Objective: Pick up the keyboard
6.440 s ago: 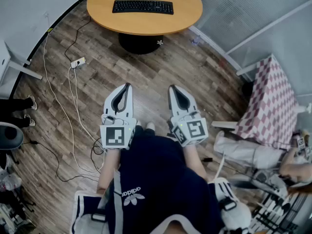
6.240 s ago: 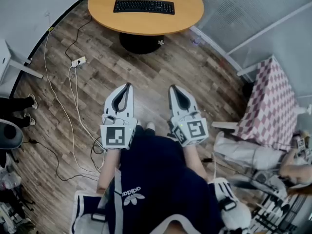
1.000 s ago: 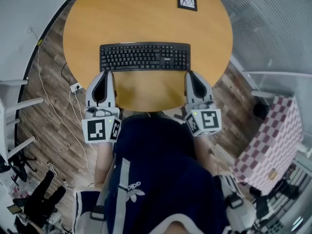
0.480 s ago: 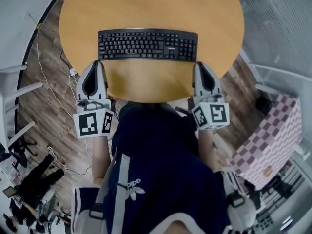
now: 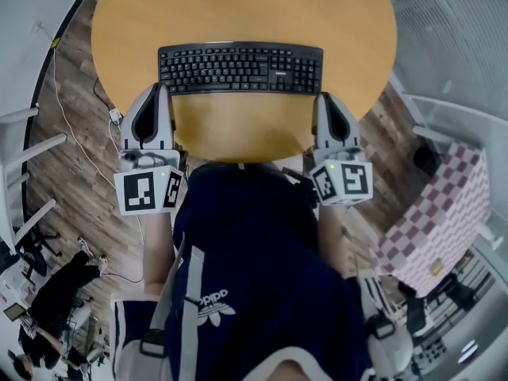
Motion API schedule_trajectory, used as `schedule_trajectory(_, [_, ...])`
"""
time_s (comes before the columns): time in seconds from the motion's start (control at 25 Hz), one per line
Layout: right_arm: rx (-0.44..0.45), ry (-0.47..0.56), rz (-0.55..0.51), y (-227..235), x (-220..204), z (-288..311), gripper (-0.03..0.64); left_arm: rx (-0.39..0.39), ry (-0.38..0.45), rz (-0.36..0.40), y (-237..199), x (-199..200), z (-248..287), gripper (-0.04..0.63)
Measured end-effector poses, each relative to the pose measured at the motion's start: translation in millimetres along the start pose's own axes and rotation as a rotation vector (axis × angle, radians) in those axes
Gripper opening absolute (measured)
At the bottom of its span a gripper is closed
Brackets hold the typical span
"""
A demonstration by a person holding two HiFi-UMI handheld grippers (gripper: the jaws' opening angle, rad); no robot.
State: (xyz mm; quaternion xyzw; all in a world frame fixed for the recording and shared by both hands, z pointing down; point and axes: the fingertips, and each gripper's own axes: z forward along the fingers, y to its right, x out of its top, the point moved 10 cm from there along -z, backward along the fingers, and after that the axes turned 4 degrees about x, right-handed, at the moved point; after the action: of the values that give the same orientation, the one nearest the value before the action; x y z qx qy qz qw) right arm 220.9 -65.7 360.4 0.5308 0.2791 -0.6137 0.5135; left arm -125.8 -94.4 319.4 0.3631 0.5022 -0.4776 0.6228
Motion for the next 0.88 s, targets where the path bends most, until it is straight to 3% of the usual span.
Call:
schedule_trajectory(0.6, [0.051, -0.010, -0.030, -15.4, -6.6, 25.1, 0.006, 0.033, -0.051, 0.004, -30.1, -24.5, 4.9, 0.005])
schedule_trajectory(0.88, [0.046, -0.043, -0.006, 1.0, -7.6, 38.2, 0.008, 0.040, -0.097, -0.005, -47.1, -33.6, 25.7, 0.006])
